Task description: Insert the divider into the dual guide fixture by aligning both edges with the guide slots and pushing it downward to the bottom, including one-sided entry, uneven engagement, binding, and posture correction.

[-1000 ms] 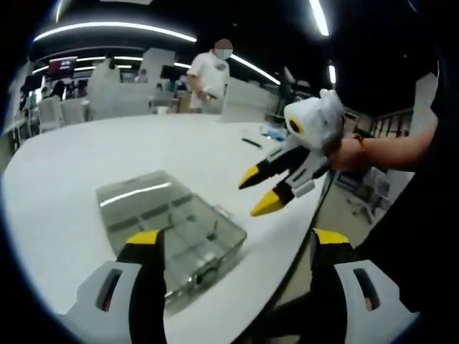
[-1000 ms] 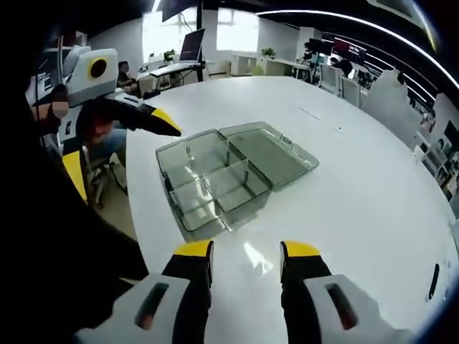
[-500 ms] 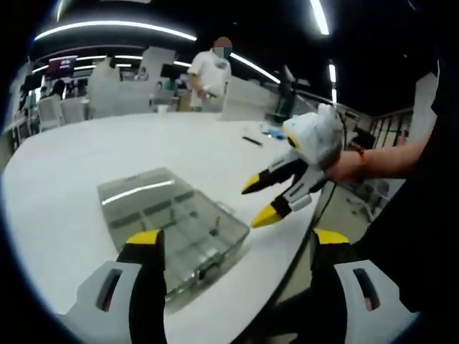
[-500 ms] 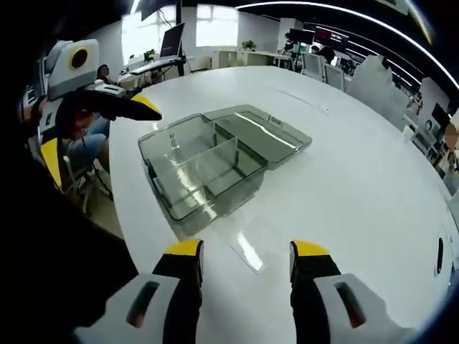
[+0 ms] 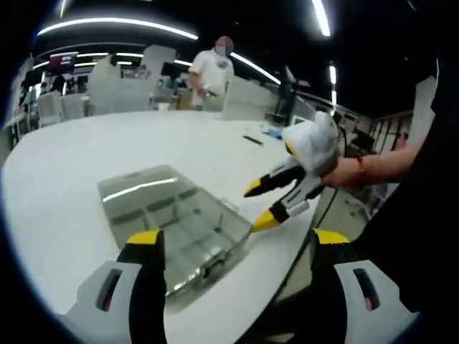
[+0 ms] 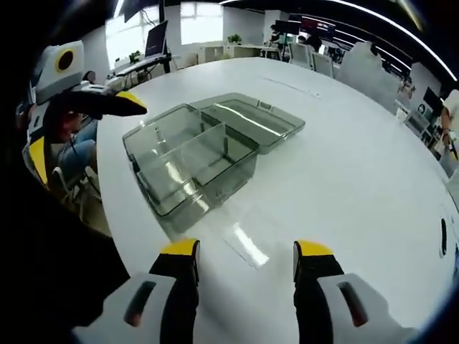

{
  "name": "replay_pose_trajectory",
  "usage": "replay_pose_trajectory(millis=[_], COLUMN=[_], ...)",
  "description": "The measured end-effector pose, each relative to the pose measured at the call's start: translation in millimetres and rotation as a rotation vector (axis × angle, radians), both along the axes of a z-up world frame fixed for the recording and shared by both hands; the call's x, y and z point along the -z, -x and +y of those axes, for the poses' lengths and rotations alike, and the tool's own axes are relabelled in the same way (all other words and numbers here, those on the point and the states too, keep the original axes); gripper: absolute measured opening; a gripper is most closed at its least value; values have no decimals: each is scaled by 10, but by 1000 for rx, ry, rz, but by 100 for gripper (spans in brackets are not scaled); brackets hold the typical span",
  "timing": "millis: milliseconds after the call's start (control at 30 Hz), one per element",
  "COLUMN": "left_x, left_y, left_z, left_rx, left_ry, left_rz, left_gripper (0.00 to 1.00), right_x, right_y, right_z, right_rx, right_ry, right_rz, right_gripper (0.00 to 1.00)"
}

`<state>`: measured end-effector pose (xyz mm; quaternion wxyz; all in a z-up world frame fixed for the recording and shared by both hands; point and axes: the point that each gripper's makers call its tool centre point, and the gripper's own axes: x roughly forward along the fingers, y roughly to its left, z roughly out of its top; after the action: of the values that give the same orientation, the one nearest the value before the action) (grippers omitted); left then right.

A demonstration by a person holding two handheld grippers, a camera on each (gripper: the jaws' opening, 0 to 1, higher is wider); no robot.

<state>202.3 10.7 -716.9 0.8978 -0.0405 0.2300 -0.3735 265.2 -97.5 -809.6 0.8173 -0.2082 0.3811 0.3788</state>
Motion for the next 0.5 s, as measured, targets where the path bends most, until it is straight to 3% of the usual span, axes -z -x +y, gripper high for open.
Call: replay_pose_trajectory(millis=[500], left_x=[24], left_y=[-130], left_z=[63], left_rx=[6], left_ry=[-13], left_rz=[0], left_gripper=[81], right_x=[110], right_y=[-127], right_z=[-14], right_rx=[132], right_ry=[-24], right_rz=[40], right_gripper=[46])
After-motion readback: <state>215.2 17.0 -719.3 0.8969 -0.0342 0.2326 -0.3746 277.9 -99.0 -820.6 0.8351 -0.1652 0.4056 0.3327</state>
